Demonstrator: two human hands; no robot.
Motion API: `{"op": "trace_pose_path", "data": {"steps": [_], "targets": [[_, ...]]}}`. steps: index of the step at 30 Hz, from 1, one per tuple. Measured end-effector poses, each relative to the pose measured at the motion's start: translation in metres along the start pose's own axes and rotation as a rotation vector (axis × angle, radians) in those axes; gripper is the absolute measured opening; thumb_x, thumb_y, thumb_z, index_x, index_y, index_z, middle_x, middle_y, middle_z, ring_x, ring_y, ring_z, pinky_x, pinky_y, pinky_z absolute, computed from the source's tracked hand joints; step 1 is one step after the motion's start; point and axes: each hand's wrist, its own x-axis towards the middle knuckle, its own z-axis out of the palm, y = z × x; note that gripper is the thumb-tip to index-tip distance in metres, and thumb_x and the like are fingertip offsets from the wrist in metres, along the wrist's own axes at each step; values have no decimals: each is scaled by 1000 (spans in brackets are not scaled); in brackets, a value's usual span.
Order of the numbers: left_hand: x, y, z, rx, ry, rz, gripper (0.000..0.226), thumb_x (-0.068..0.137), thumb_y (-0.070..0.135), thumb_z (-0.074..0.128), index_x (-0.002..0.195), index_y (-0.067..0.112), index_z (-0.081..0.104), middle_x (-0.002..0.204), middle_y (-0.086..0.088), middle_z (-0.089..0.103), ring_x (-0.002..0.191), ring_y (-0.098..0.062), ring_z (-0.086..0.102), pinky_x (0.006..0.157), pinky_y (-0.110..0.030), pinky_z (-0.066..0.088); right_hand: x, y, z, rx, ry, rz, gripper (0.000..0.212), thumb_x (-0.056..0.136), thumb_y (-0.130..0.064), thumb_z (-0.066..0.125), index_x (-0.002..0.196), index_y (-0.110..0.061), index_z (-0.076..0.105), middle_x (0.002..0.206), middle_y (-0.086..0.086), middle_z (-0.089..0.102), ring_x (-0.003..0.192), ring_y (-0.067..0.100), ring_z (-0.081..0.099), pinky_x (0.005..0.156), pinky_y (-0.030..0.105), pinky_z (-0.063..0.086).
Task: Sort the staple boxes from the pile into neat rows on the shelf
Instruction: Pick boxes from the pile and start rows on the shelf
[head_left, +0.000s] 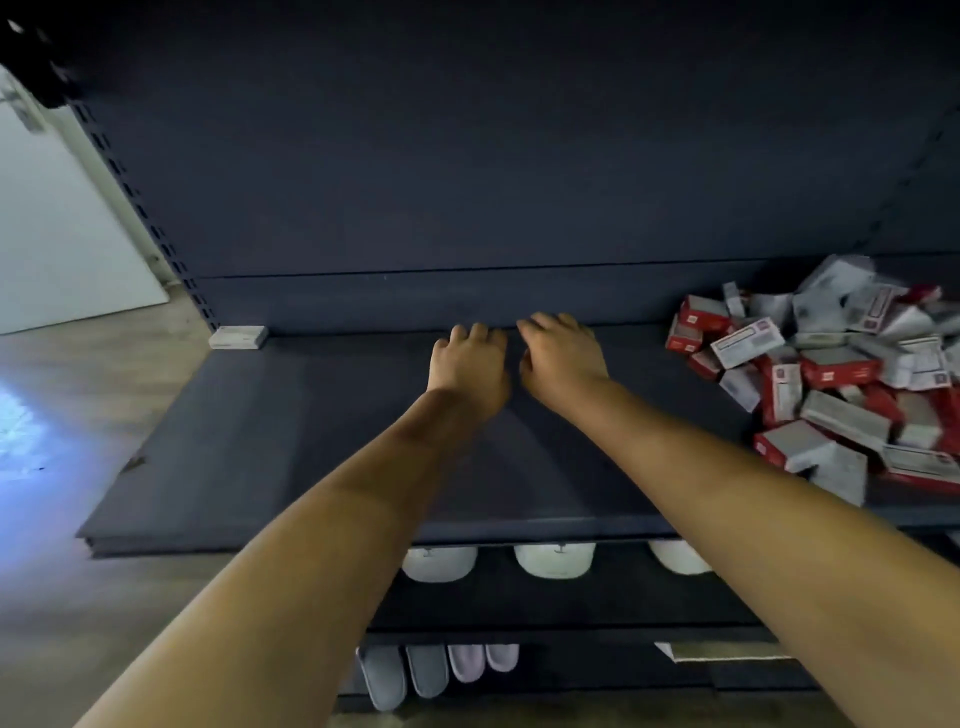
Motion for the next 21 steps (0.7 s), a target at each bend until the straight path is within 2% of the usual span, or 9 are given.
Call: {"op": "trace_pose_path", "data": {"steps": [9, 13, 17, 21], "targets": [[13, 129, 2, -50, 4, 135, 38, 93, 23, 45, 128, 10, 46, 131, -7, 46, 121, -26, 40, 97, -36, 35, -56, 118, -23, 66, 60, 60, 38, 87, -15, 50, 123, -6, 53, 125, 11, 55, 116, 30, 47, 91, 36, 38], [6, 173, 10, -73, -49, 225, 42, 93, 22, 42, 132, 11, 44, 135, -8, 45, 121, -26, 40, 98, -36, 33, -82, 161, -29, 171, 8, 50, 22, 83, -11, 52, 102, -2, 60, 109, 13, 61, 105, 31, 53, 79, 35, 42], [-14, 197, 26, -54, -114, 333, 45, 93, 22, 43, 137, 12, 40, 134, -8, 45, 122, -27, 39, 99, -37, 33, -112, 196, -36, 216, -116, -15, 36, 86, -5, 49, 120, -10, 60, 124, 7, 57, 118, 23, 47, 96, 32, 38], [-23, 209, 35, -56, -157, 385, 42, 94, 23, 41, 134, 12, 42, 130, -8, 46, 121, -26, 40, 100, -38, 34, -131, 218, -32, 225, -244, -46, 40, 86, -9, 53, 125, -16, 58, 125, 1, 55, 121, 17, 45, 99, 27, 35]]}}
